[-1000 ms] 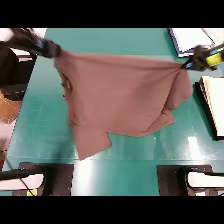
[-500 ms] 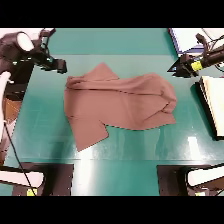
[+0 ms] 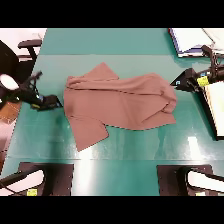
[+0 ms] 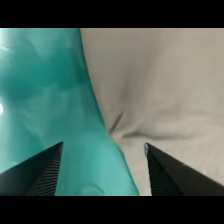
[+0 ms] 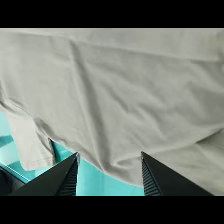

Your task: Fold the shirts.

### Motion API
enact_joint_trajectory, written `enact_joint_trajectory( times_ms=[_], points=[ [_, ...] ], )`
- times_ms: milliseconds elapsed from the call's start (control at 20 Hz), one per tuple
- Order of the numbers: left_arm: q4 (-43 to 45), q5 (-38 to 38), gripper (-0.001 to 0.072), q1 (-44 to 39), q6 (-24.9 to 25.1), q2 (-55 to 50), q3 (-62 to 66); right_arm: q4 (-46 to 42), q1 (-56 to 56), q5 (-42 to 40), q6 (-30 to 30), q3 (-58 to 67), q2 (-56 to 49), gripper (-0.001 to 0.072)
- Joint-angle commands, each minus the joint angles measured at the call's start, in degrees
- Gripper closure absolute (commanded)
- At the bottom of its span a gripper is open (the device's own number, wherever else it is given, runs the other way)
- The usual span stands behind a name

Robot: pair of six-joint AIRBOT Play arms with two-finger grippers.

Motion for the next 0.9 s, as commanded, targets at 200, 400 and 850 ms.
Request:
enact_joint_trajectory(
  times_ms=[200,400,850],
  points=[
    [-10.5,10.7,0.0104,-3.5,4.5,1.4,-12.0,0.4,0.1,-3.0,-0.3,-6.4,4.2,0.0264],
    [-11.6,14.1,0.0105,-8.5,3.3,0.1,-12.0,0.4,0.0,-2.7,-0.3,-6.4,4.3,0.0264],
    [-13.2,8.2,0.0684,-8.7,3.9,0.4,-1.7,-9.2,-9.2,1.1,-0.1,-15.1,7.2,0.0265]
  ],
)
